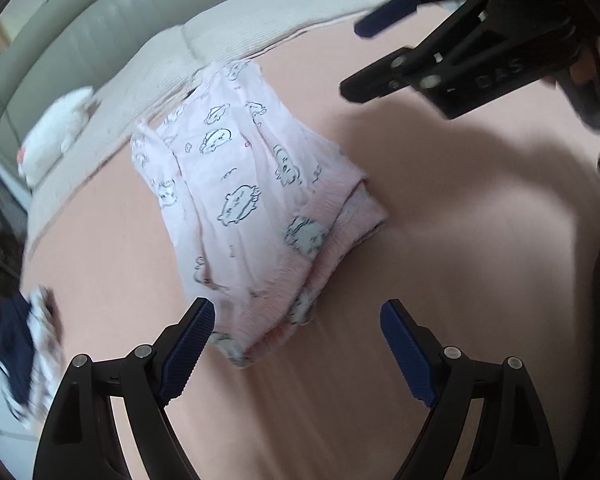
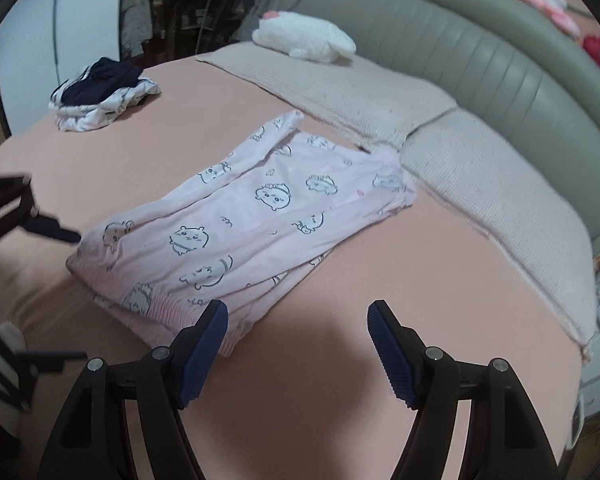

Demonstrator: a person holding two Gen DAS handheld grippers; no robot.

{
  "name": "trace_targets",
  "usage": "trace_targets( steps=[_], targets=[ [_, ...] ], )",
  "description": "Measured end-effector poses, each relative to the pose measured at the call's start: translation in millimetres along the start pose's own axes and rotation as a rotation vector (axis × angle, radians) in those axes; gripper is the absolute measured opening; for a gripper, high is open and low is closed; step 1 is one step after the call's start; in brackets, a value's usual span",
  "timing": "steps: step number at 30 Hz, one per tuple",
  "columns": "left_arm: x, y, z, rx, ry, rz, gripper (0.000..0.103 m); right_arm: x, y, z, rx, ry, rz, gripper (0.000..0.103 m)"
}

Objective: Fold clothes
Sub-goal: 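Move both grippers to the elastic waistband of the folded pants, then grasp the elastic waistband with both grippers and lift it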

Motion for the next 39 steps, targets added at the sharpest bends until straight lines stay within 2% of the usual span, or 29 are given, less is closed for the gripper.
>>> trace_targets(
  steps=[4, 6, 10, 15, 18, 21, 24, 28, 30, 35, 37, 39],
  targets=[
    [-10.5, 7.2, -6.3, 0.049, -0.011, -0.076, 0.085, -12.1, 19.9, -0.2, -0.040, 0.021, 0.133, 0.072],
    [-12.4, 14.0, -10.2, 0.045, -0.006, -0.049, 0.085, -21.6, 31.6, -3.2, -0.089, 0.057, 0.230, 0.072],
    [-12.8, 21.4, -18.2, 0.031, 0.001, -0.014, 0.085, -38.9, 53.2, -10.4, -0.129, 0.116, 0.382, 0.072],
    [-14.3, 14.6, -18.3, 0.095, -0.079, -0.150, 0.085, -46.6, 70.2, -19.8, -0.203, 0.110, 0.518, 0.072],
    [-20.3, 9.0, -18.2, 0.091, -0.098, -0.224, 0.085, -48.0, 79.9, -25.2, -0.224, 0.090, 0.596, 0.072],
    [-31.5, 7.8, -25.6, 0.082, -0.074, -0.253, 0.085, -54.3, 89.2, -32.3, -0.225, 0.099, 0.657, 0.072],
    [-41.4, 9.9, -33.5, 0.147, -0.057, -0.292, 0.085, -62.7, 98.6, -37.4, -0.229, 0.098, 0.707, 0.072],
    [-40.4, 14.8, -33.2, 0.209, -0.120, -0.304, 0.085, -73.0, 107.3, -45.9, -0.289, 0.082, 0.805, 0.072],
    [-39.2, 13.9, -38.0, 0.244, -0.149, -0.347, 0.085, -76.4, 110.7, -52.1, -0.306, 0.075, 0.848, 0.072],
    [-36.2, 11.7, -38.7, 0.287, -0.218, -0.419, 0.087, -67.6, 112.0, -58.9, -0.344, 0.044, 0.877, 0.073],
    [-33.4, 11.8, -39.4, 0.300, -0.237, -0.437, 0.088, -63.3, 111.3, -60.1, -0.357, 0.022, 0.884, 0.077],
    [-30.7, 11.9, -40.0, 0.313, -0.257, -0.455, 0.093, -59.2, 109.2, -62.4, -0.355, 0.014, 0.877, 0.079]
  ],
)
Point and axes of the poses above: each gripper's, at about its wrist camera, not at the fingertips, and z roughly against the way its jaws point, y to its left, x to its top, the point moved 7 cm from there along -z, roughly the way its jaws point, and after that the axes turned 7 degrees about x, right-handed, at the moved point
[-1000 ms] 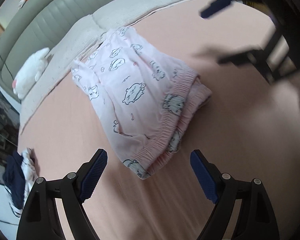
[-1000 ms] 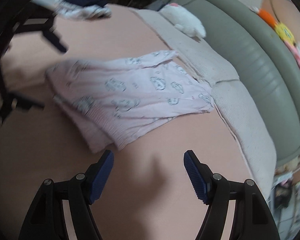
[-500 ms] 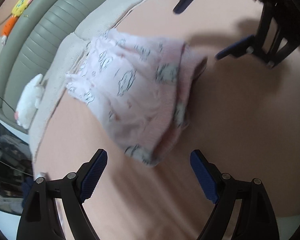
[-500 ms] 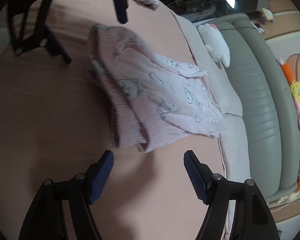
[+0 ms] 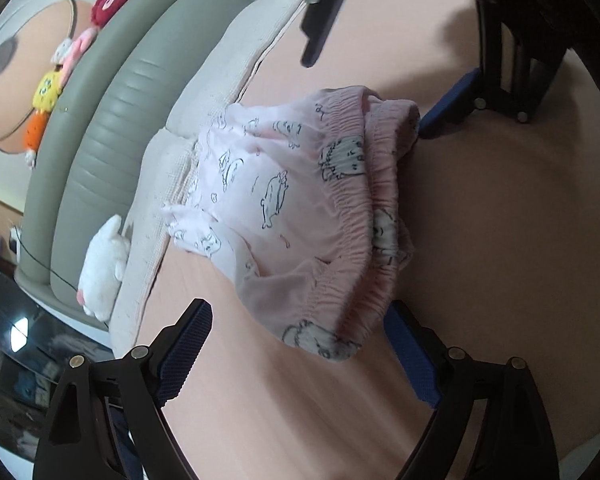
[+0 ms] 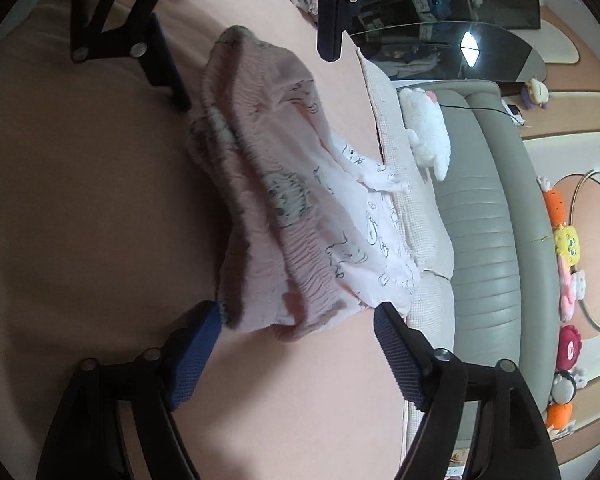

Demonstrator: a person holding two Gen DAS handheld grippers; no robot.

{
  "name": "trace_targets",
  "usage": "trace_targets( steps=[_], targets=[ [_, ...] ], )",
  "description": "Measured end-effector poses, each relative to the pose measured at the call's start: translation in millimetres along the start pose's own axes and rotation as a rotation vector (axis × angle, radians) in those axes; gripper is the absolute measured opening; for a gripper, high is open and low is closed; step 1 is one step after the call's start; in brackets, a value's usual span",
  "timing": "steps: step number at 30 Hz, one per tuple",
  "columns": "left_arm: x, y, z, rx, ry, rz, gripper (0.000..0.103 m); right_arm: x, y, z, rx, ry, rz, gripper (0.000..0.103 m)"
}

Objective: Fold clothes
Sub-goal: 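Grasp the elastic waistband with both grippers and lift it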

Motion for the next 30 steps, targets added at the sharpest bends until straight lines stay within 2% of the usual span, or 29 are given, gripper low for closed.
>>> trace_targets(
  steps=[5, 8, 15, 18, 20, 25, 28, 30],
  targets=[
    [11.8, 9.3, -15.7, 0.023, 0.027, 0.032, 0.095, 2.8, -11.0, -7.0, -0.005, -0.007, -0.054, 0.085],
    [20.1, 13.1, -25.8, 0.034, 0.042, 0.045, 0.096, 6.0, -13.7, -9.9, -0.035, -0.020, -0.025, 0.085],
    [23.9, 11.9, -28.2, 0.012, -0.015, -0.007, 0.095, 8.1, -13.7, -9.2, -0.071, -0.048, 0.037, 0.085],
    [25.8, 10.9, -26.8, -0.009, -0.044, -0.030, 0.091, 6.6, -14.3, -8.6, -0.074, -0.038, 0.022, 0.085],
    [26.8, 8.2, -24.1, -0.033, -0.066, -0.044, 0.077, 5.8, -14.4, -7.6, -0.079, -0.037, 0.019, 0.085],
    [25.5, -10.1, -18.6, -0.054, -0.127, -0.131, 0.032, 3.9, -11.2, -3.1, -0.095, -0.032, 0.024, 0.085],
    [23.7, -17.3, -16.7, -0.072, -0.147, -0.156, 0.016, 3.5, -10.3, -2.7, -0.099, -0.023, 0.019, 0.085],
    [22.9, -17.8, -18.2, -0.101, -0.144, -0.142, 0.013, 3.6, -10.7, -2.6, -0.102, -0.019, 0.017, 0.085]
  ],
)
Point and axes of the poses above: each gripper's, at about its wrist camera, not at the fingertips, and z roughly against the way its jaws point, y to its left, x to its top, the point moved 7 cm from there along -z, roughly the way its jaws point, and after that the axes turned 7 degrees about x, right-handed, at the moved point
